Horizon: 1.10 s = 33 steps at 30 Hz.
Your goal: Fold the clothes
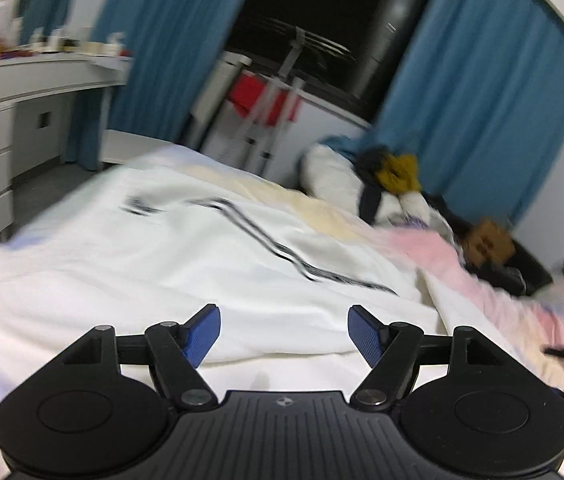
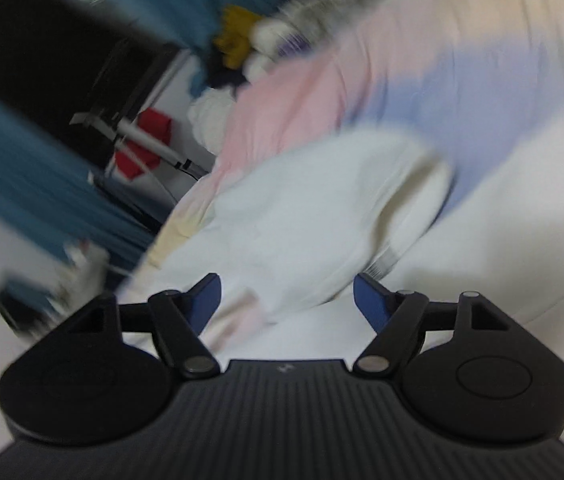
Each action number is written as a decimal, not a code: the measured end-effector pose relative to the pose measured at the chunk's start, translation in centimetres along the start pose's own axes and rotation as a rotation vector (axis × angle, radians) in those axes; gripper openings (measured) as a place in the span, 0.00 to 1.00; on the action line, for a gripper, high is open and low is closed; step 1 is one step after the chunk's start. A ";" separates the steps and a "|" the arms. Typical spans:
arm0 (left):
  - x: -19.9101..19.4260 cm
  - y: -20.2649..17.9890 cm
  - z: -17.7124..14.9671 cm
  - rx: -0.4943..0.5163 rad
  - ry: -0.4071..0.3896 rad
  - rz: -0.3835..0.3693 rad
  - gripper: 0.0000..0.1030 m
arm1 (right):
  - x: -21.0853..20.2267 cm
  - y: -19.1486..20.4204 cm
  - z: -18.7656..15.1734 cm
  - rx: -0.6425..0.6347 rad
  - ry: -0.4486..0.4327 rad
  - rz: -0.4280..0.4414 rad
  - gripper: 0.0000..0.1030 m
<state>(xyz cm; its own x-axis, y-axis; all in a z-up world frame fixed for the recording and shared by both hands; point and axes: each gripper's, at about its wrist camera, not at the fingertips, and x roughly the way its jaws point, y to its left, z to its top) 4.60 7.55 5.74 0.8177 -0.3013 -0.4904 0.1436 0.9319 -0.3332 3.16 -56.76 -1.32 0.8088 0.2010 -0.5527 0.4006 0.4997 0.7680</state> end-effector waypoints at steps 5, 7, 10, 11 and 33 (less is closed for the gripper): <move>6.8 -6.1 -1.5 0.109 0.049 -0.028 0.70 | 5.9 -1.6 -1.0 0.185 0.035 0.016 0.73; 9.2 -7.0 -2.4 0.135 0.061 -0.034 0.70 | 7.0 -2.4 -1.1 0.202 0.032 0.025 0.72; 12.3 -7.0 -4.2 0.150 0.082 -0.044 0.70 | 8.7 -3.7 -1.3 0.228 0.027 0.038 0.72; 13.2 -6.7 -4.7 0.143 0.098 -0.051 0.69 | 9.3 -4.1 -1.4 0.236 0.025 0.043 0.74; 13.8 -4.6 -6.8 0.082 0.033 -0.193 0.68 | 11.4 1.3 16.8 0.140 -0.419 0.308 0.12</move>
